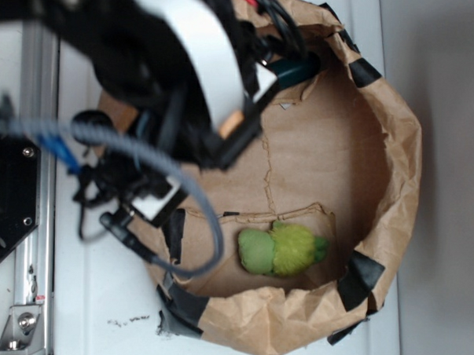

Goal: Grab the silver keys.

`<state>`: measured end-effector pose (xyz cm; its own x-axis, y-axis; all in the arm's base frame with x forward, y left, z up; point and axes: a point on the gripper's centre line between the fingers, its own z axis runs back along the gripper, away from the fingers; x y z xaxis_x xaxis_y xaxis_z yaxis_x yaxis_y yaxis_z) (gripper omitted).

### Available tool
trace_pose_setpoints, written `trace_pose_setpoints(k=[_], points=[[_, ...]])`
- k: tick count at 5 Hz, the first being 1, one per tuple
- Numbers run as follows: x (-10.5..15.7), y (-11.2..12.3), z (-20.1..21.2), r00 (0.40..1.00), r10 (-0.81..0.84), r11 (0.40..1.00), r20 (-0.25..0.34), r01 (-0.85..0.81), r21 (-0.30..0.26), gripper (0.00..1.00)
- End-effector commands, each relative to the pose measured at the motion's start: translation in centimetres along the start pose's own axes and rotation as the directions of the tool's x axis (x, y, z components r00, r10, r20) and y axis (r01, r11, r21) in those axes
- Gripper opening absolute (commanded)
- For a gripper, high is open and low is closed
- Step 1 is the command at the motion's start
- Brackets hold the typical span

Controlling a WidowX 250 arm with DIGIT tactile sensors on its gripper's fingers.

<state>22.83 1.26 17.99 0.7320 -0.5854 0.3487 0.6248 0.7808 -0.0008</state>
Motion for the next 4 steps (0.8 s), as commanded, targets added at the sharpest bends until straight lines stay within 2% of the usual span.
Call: trace_pose_setpoints(k=[1, 2, 3, 4], points=[[0.5, -0.2, 1.2, 0.999, 0.007, 0.999, 0.036, -0.009, 0.034, 1.0], [0.5, -0.2, 1.2, 0.999, 0.007, 0.999, 0.036, -0.009, 0.034, 1.0], [-0.2, 1.5, -0.8, 0.999, 0.03, 0.999, 0.016, -0.03, 0.037, 1.0], [-1.2, 3.5, -2.2, 0.994, 0.093, 0.991, -0.061, -0.087, 0.106, 1.0]])
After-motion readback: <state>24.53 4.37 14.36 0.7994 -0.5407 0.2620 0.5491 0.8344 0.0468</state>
